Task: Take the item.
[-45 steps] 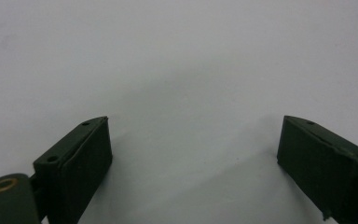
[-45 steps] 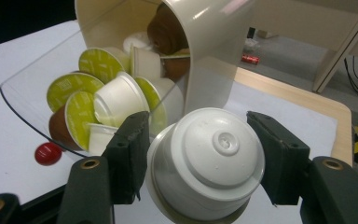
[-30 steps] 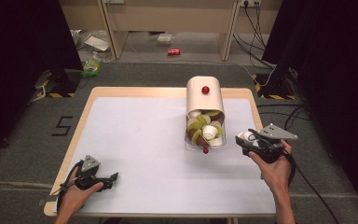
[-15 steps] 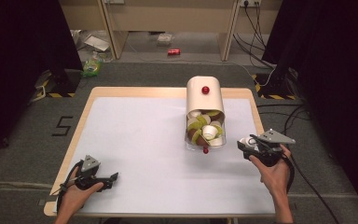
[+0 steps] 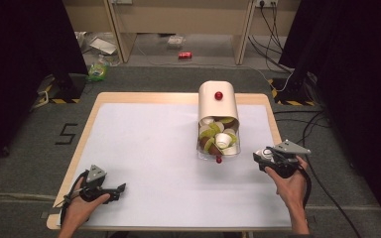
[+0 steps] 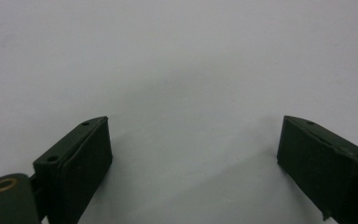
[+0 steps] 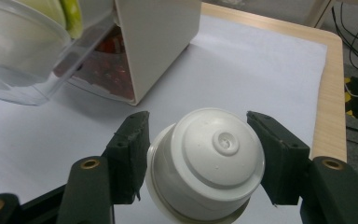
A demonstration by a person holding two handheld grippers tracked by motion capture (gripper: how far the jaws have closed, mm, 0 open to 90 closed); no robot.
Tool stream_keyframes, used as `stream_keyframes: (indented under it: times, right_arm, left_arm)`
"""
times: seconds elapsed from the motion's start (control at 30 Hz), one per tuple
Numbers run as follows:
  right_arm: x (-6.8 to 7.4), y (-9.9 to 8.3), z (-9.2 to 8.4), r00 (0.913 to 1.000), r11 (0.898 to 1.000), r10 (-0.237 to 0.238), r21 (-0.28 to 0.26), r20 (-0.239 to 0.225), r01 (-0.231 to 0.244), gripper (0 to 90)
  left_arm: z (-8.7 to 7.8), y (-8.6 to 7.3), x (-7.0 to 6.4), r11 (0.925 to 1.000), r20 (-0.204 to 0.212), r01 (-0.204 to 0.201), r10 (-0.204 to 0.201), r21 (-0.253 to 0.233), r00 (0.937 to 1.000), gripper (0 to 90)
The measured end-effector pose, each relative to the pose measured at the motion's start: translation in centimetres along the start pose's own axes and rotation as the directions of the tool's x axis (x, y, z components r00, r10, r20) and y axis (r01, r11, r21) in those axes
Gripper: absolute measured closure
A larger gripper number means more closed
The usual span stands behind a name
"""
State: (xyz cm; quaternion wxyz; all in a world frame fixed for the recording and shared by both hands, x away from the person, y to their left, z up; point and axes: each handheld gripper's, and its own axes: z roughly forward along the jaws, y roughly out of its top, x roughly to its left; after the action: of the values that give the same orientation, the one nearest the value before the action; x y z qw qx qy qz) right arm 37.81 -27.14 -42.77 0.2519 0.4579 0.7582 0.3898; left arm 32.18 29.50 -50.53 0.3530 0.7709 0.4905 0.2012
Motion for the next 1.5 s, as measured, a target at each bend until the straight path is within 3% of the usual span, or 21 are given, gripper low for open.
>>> stream_keyframes:
  times: [0.9, 1.5]
  right_arm:
    - [-0.7, -2.2, 2.1, 0.9998, 0.996, 0.003, 0.085, 0.019, -0.004, 41.7]
    - [-0.3, -3.1, 3.3, 0.9998, 0.991, -0.017, 0.134, 0.008, 0.015, 41.6]
  left_arm:
    - [0.0, 0.0, 0.0, 1.0000, 0.000, 0.001, -0.001, -0.001, 1.0000, 9.2]
    - [0.0, 0.0, 0.0, 1.0000, 0.000, 0.000, 0.000, 0.000, 1.0000, 9.2]
